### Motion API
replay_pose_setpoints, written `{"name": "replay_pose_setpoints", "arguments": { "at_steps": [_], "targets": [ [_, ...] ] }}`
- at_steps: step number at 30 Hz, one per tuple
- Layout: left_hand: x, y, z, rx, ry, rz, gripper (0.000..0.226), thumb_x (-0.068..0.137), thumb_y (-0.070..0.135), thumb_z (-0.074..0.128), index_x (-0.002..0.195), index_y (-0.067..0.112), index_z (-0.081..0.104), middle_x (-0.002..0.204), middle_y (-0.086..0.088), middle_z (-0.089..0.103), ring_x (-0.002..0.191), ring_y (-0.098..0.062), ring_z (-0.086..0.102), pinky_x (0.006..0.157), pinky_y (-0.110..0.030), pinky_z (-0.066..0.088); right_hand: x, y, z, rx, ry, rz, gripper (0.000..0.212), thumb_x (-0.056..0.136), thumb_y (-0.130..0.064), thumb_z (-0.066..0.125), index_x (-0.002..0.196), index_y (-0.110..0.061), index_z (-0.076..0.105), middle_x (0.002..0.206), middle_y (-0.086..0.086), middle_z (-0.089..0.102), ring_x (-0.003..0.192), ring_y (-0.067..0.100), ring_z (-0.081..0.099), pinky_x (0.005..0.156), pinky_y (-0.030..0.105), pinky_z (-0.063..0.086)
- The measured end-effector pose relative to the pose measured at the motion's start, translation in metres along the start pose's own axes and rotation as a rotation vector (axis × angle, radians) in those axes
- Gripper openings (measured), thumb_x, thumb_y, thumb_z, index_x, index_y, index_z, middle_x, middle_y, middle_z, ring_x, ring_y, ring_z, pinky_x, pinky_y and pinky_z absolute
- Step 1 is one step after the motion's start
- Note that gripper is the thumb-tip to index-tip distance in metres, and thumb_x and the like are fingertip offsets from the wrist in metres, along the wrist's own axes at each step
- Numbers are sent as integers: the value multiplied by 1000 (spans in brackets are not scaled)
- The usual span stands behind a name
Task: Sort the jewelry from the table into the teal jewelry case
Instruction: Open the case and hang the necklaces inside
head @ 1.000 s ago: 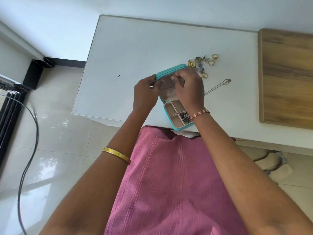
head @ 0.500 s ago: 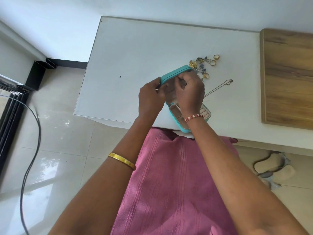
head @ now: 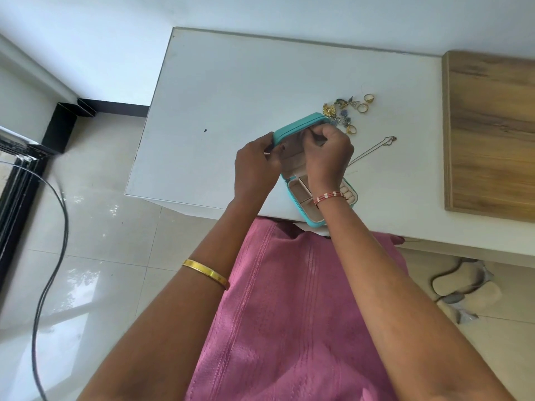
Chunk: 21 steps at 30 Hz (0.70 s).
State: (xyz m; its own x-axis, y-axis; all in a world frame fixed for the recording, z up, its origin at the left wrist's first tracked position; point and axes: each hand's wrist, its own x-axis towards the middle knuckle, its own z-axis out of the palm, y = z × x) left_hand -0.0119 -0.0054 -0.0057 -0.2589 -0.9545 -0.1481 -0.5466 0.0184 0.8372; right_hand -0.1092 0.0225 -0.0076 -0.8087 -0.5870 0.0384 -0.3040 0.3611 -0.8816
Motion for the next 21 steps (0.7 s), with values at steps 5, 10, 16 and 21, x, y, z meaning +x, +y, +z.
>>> {"name": "replay_pose_setpoints", "arguments": {
  "at_steps": [5,10,16,21],
  "targets": [
    [-2,0,-1,-19,-7,-21,17,89,17,56,98,12,70,88,-3,71,74,-28,68,77,-41,54,0,-1,-3,-32,-13,15,11,83,-12,65,85,-3,71,84,8,72,70,8,56,57,2,33],
    [-2,1,-2,-23,0,-20,20,89,16,57,103,14,70,94,-4,72,75,-25,69,78,-41,54,-1,5,-7,-57,-25,24,13,82,-12,66,85,-1,71,84,11,72,70,14,60,63,20,41],
    [-2,1,-1,-44,4,-25,21,88,16,58,106,14,70,95,-6,72,75,-24,69,79,-41,55,-2,8,-11,-76,-49,28,12,82,-11,64,83,-1,71,81,12,72,68,15,59,61,17,39],
    [1,-2,0,-86,2,-47,24,86,22,59,106,16,71,94,-5,73,78,-23,69,79,-42,56,-3,11,-16,-59,-90,98,11,80,-8,62,81,-2,71,76,9,69,66,15,55,60,19,38]
  ]
}}
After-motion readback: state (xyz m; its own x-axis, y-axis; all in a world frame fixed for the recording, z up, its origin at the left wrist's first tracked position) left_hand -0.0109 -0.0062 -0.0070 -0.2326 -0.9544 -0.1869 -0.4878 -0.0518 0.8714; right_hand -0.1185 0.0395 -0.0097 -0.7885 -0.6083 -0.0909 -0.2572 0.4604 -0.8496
